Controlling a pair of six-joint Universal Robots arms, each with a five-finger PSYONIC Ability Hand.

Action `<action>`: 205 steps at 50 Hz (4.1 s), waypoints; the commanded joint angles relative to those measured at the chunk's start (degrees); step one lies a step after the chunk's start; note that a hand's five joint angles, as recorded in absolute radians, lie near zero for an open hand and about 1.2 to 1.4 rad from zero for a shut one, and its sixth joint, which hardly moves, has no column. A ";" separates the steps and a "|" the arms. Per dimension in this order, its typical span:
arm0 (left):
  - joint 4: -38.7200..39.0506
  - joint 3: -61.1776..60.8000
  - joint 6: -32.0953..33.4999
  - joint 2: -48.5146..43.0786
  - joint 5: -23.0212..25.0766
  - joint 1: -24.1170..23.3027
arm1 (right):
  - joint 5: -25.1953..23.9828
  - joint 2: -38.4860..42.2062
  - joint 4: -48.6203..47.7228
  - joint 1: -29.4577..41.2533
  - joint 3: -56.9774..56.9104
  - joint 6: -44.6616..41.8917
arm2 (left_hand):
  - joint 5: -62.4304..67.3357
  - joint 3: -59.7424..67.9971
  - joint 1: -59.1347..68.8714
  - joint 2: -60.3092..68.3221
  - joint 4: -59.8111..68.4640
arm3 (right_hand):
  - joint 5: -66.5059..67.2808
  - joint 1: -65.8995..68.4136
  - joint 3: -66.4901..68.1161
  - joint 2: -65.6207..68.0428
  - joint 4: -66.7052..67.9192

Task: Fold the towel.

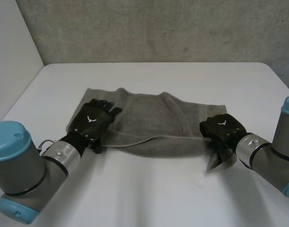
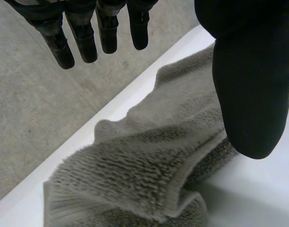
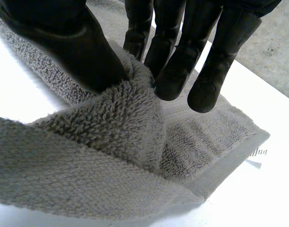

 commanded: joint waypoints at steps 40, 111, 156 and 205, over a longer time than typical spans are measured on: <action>10.91 5.24 0.17 -9.46 -12.21 4.97 | 0.26 0.70 -0.81 -0.09 0.45 -0.11 | 25.45 25.51 25.55 25.50 25.58 | 3.97 4.65 3.02 4.02 3.04; 4.40 -1.00 5.71 10.50 -9.93 6.29 | -0.52 -15.89 11.10 -2.37 -4.19 -1.86 | 66.81 66.87 66.90 66.86 66.94 | 3.97 4.65 3.02 4.02 3.04; -6.93 52.17 4.48 -9.98 -11.95 3.56 | 6.24 2.37 -4.85 1.23 -42.97 -17.43 | 66.81 66.87 66.90 66.86 66.94 | 3.97 4.65 3.02 4.02 3.04; 11.61 7.00 -0.35 -8.32 -7.38 6.64 | -0.26 1.40 10.26 -0.09 -13.17 -6.44 | 66.81 66.87 66.90 66.86 66.94 | -63.09 -62.41 -64.04 -63.04 -64.01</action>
